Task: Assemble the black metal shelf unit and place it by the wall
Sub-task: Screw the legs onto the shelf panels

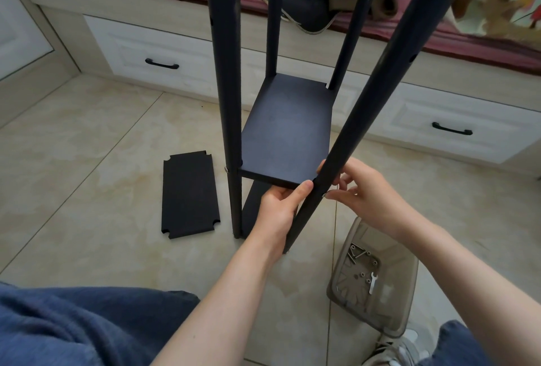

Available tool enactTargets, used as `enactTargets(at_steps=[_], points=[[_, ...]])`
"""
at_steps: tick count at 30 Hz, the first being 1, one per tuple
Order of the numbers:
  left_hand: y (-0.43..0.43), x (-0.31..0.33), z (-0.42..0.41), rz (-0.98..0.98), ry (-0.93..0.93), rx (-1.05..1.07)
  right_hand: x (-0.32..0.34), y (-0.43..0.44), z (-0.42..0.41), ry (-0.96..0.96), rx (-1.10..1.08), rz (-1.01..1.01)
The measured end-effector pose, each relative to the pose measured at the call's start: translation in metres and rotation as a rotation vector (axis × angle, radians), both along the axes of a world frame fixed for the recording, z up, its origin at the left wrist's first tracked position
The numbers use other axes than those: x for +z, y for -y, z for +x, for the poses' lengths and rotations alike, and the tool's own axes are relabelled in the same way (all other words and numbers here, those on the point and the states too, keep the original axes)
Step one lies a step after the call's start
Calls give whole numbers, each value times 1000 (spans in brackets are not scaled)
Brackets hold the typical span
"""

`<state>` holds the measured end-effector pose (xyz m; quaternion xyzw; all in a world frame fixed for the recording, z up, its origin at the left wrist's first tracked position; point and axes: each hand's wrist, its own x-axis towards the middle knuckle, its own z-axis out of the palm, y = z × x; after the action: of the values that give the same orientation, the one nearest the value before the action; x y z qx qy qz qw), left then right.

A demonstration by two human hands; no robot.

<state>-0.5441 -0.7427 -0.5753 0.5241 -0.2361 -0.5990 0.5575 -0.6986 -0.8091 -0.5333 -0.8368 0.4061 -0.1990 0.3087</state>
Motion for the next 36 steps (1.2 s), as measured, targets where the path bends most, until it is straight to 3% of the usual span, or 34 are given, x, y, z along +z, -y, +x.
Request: enactTargets(at_steps=[7, 8, 10, 12, 15, 20, 25, 30, 36], points=[[-8, 7, -8, 60, 166, -57, -4, 8, -3, 40, -22, 140], [-10, 6, -7, 64, 302, -90, -3, 10, -3, 38, -15, 151], [-15, 4, -3, 12, 749, -84, 1, 13, -3, 28, -18, 174], [-19, 11, 1, -159, 1084, 32, 5, 13, -2, 12, -38, 188], [-17, 20, 4, -425, 1251, 46, 9, 11, 0, 26, -47, 189], [-3, 16, -1, -393, 1493, -57, 8, 12, 0, 67, -61, 245], [8, 12, 4, -431, 1402, -44, 5, 17, -4, 98, -43, 305], [8, 12, 4, -439, 1314, -53, 1, 22, -5, 354, -284, 751], [6, 11, -1, -455, 1291, -30, -24, 32, 25, 257, -249, 809]])
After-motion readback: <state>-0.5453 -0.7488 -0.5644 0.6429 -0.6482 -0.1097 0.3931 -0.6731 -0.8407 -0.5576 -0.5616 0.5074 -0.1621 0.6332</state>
